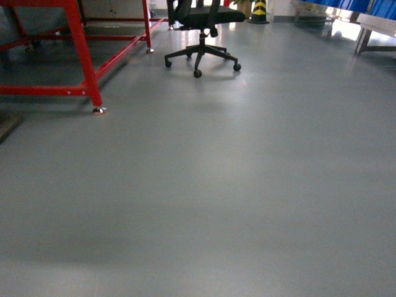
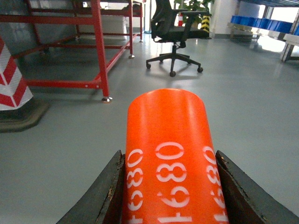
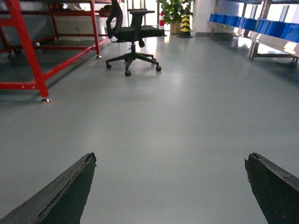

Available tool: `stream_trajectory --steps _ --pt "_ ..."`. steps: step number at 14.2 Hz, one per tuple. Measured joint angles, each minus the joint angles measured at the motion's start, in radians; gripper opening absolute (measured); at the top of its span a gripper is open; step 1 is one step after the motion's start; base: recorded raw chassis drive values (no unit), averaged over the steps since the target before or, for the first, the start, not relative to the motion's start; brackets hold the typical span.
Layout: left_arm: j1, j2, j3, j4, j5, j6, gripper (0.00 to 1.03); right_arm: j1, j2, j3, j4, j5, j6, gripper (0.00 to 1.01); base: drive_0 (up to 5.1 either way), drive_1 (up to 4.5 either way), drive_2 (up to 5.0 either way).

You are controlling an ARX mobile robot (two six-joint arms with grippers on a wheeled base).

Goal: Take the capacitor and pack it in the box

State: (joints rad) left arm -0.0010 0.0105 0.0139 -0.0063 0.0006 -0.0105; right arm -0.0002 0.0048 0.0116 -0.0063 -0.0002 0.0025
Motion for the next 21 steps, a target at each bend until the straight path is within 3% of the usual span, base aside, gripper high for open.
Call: stream_trajectory --steps 21 --pt "0.000 0.000 0.000 0.001 -0.001 0.000 0.44 0.000 0.000 0.000 0.001 0.000 0.000 0.98 -5.1 2.37 2.4"
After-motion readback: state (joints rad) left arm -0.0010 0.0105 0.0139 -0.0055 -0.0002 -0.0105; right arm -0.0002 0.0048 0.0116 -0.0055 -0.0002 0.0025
